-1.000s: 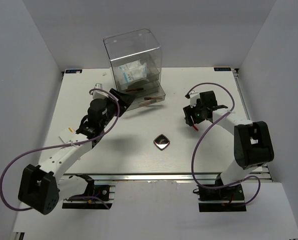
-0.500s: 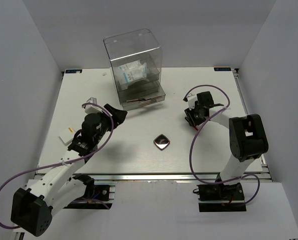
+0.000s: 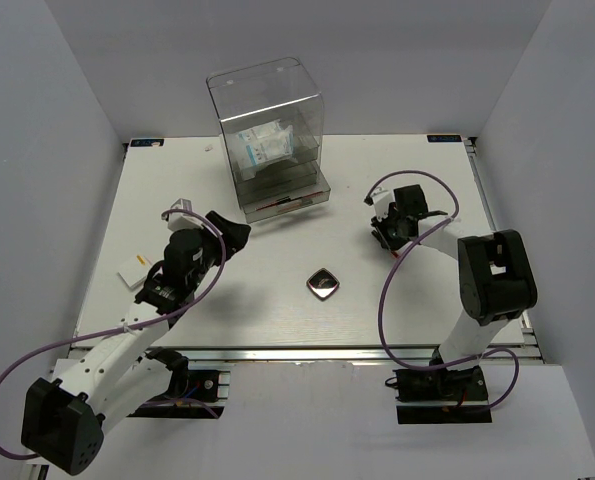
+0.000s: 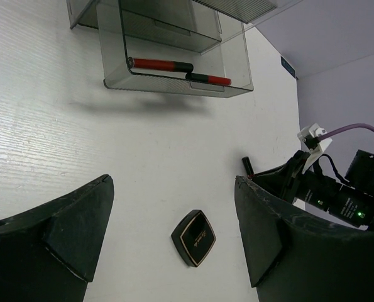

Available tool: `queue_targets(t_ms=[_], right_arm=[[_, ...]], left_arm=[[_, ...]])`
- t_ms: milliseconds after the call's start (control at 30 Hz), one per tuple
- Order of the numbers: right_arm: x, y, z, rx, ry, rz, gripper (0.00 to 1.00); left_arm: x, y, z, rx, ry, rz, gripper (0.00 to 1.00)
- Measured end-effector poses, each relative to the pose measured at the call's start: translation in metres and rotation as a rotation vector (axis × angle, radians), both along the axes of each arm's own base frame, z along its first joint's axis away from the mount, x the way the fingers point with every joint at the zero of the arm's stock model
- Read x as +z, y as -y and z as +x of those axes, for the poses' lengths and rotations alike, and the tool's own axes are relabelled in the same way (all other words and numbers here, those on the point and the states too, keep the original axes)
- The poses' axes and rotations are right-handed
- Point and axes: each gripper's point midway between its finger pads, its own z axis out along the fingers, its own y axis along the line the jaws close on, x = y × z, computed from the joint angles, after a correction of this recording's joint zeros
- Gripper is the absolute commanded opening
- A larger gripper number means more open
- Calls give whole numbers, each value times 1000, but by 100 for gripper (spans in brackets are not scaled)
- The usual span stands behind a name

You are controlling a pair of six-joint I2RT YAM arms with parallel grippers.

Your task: Organize the makeup

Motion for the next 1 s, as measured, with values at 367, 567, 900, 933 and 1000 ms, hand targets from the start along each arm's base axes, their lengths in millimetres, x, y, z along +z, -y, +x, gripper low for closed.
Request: queue_targets(t_ms=[367,567,900,933,1000], right_arm=[[62,-40,3,247,118,155,0],[150,-92,31,456,327,263,0],[214,-231,7,882,578,238,0],[214,-241,10,897,595,227,0],[208,-257,20,921,621,194,0]], left_arm=[[-4,-5,-4,12,-3,5,87],[-3,-9,-9,23,3,4,87],[-8,-13,-14,42,-7,-3,87],[-8,-14,-14,43,-10,-1,87],[-9,-15,-15,46,-12,0,87]])
